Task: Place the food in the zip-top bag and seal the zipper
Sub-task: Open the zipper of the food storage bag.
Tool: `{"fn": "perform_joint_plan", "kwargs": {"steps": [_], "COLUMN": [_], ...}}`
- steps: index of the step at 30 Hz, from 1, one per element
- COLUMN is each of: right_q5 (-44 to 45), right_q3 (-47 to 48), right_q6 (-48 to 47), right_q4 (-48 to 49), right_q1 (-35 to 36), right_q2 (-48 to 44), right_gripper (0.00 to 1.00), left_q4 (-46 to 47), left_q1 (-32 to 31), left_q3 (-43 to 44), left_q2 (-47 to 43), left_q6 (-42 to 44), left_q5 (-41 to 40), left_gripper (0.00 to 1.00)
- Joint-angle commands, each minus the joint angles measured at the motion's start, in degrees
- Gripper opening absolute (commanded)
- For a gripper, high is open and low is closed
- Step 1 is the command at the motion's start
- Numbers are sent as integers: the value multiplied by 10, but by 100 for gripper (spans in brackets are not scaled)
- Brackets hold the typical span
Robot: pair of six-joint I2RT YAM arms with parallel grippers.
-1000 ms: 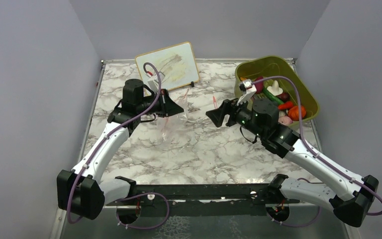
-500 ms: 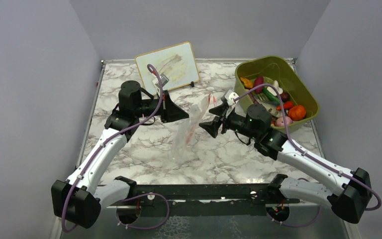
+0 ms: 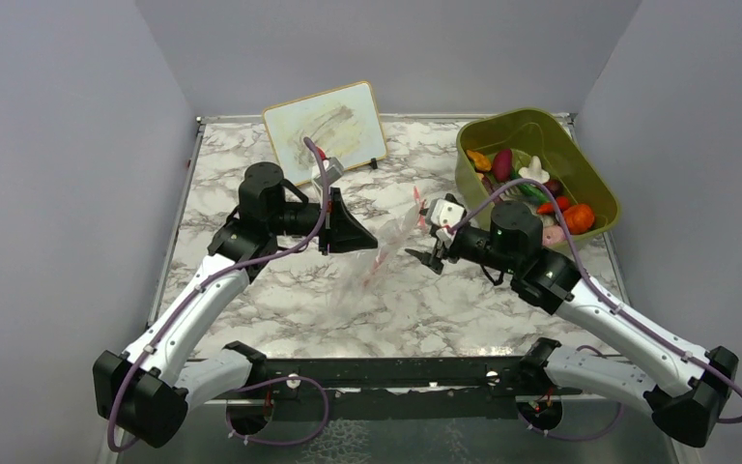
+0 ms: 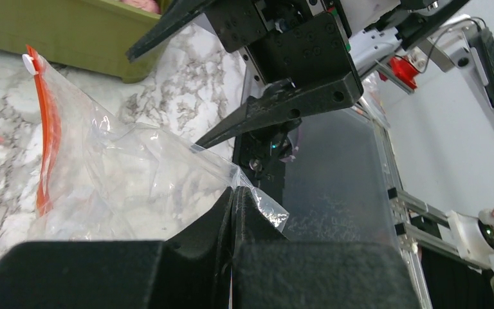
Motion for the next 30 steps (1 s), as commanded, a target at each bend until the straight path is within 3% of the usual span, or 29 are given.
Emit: {"fn": "perform_joint_plan", "kwargs": {"steps": [1,13,17,19,22,23,26,27,30], "right_q5": [-65,-90,-104,-103,-101,-103,-119,-121,-132], "right_q3": [16,40,48,51,53,53,56,58,66], "right_q6": [-142,-206,-207,-204,-199,-195,-185,-177,-145], "right_q4": [-89,-151,-180,-183,-185,-186,-191,-188,-171], "right_q1": [-1,-2,-2,-2,-1,-1,-1,-1,-1], "right_q2": [-23,31,45,46,47,47,48,48,44], "right_gripper": [76,78,74,64,34,28,7,2,1], "left_q4": [20,20,15,13,10,8,-11,-22,-44], "left_q1": [-23,-51,-52,-53,-53,-53,-53,-52,-52], "left_q3": [-4,-15,-18,-20,-19,-18,-16,-13,-4], "left_q2": [2,-10,-18,-22,-30,-34,-50,-57,-73], "left_q6": [28,52,66,74,87,94,121,126,150], "left_q5": [49,94,80,73,61,54,-30,-75,-197], "left_gripper": [0,0,0,0,0,0,1,9,30]}}
